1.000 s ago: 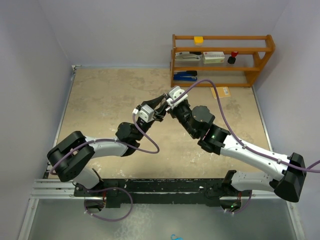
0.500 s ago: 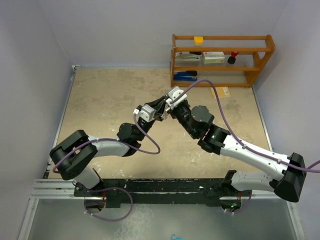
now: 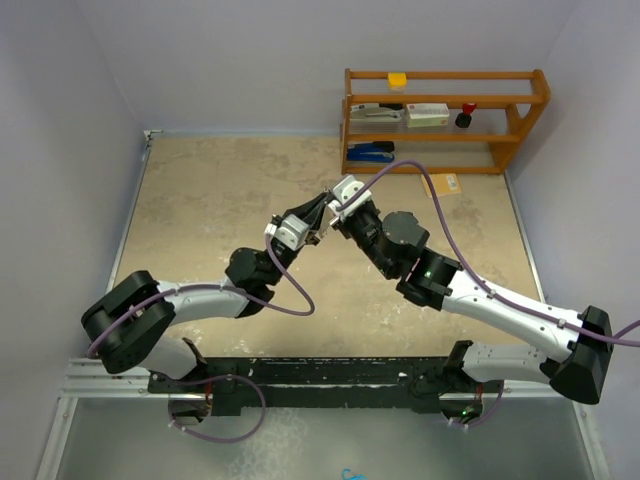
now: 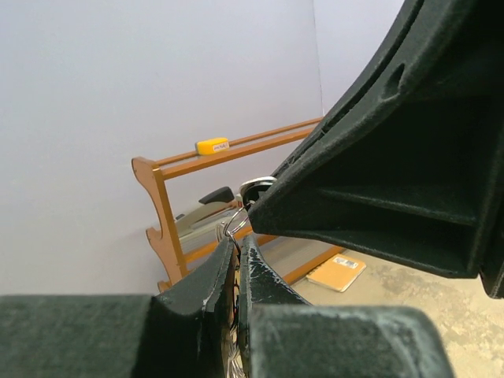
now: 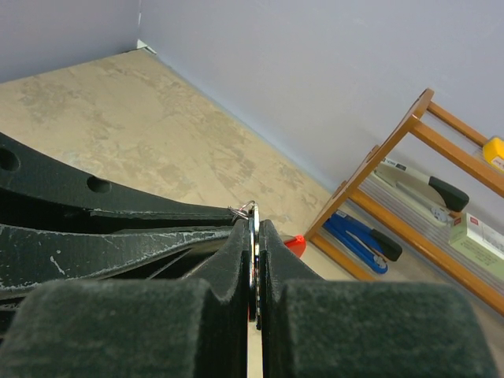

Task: Remove the keys from the keyring

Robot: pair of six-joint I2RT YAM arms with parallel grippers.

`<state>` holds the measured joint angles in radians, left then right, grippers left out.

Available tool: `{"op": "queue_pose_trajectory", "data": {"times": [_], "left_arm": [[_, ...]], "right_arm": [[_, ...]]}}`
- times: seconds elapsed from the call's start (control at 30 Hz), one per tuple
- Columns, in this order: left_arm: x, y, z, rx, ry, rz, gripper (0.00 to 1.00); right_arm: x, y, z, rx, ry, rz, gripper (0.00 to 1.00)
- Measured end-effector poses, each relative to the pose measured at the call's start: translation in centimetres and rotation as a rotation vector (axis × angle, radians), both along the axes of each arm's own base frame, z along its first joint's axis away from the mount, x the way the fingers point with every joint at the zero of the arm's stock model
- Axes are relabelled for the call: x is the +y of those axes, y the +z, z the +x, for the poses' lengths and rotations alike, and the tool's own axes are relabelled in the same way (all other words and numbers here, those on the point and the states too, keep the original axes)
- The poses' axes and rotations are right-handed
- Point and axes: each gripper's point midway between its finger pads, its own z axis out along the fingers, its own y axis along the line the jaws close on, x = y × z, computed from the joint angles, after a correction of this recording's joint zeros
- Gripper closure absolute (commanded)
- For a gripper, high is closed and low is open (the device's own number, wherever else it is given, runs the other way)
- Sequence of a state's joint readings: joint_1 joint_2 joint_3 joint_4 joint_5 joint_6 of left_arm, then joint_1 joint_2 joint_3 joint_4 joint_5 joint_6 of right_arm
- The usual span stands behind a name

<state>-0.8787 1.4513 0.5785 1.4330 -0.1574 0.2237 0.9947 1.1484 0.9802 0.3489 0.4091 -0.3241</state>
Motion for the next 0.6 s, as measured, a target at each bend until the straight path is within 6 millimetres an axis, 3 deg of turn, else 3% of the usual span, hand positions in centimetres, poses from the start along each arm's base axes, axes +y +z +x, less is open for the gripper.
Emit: {"op": "queue_pose_trajectory", "data": {"times": [0.6], "left_arm": [[0.22, -0.09, -0.99, -0.051, 0.004, 0.146, 1.0]], "right_arm": [[0.28, 0.84, 0.17, -0.034, 0.002, -0.052, 1.0]]}}
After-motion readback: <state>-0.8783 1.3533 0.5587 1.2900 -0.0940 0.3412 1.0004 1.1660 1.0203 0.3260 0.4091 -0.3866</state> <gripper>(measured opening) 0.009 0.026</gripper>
